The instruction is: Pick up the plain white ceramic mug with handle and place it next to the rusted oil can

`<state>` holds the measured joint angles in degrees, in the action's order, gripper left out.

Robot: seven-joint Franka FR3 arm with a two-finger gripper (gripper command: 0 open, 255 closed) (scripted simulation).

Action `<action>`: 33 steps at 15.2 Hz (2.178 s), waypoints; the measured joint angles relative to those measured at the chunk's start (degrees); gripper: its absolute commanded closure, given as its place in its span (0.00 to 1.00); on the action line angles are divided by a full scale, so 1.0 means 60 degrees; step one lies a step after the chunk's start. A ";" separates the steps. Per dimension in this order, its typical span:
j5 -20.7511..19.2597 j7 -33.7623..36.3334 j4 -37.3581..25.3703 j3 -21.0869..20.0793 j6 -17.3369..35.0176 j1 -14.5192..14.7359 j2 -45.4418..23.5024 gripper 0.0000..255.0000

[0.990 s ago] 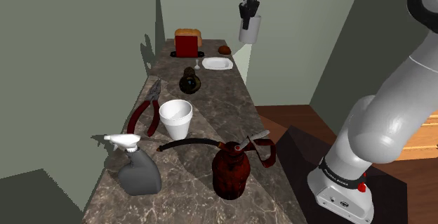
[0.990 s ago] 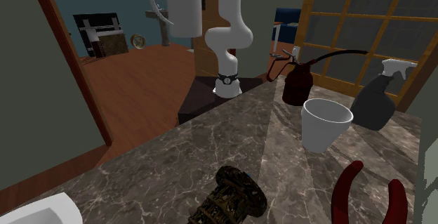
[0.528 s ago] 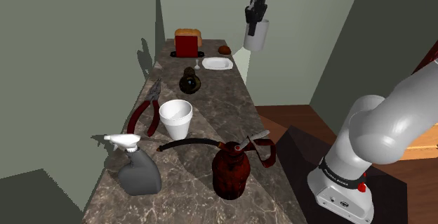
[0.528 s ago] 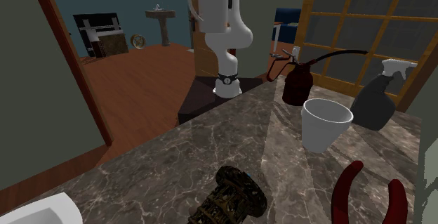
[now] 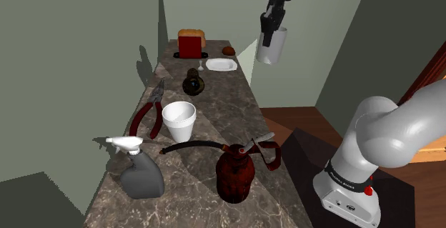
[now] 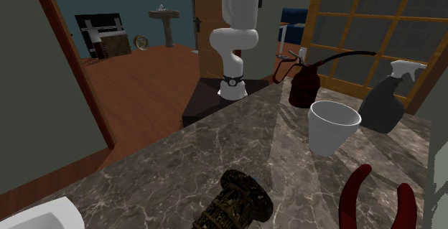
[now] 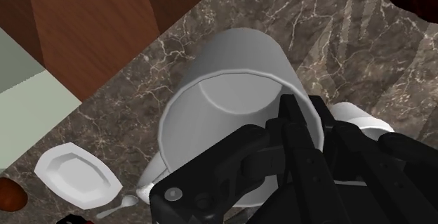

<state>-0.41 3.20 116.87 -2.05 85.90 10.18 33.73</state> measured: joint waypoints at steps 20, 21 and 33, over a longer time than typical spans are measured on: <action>0.2538 0.4023 0.0789 -0.3394 -0.1503 0.1137 0.2627 1.00; 0.2697 0.4246 0.0761 -0.3579 -0.1575 0.1191 0.2715 1.00; 0.3971 0.5839 0.0778 -0.5162 -0.1457 0.1457 0.3078 1.00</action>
<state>23.42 38.24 121.53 -33.02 77.16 18.92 52.20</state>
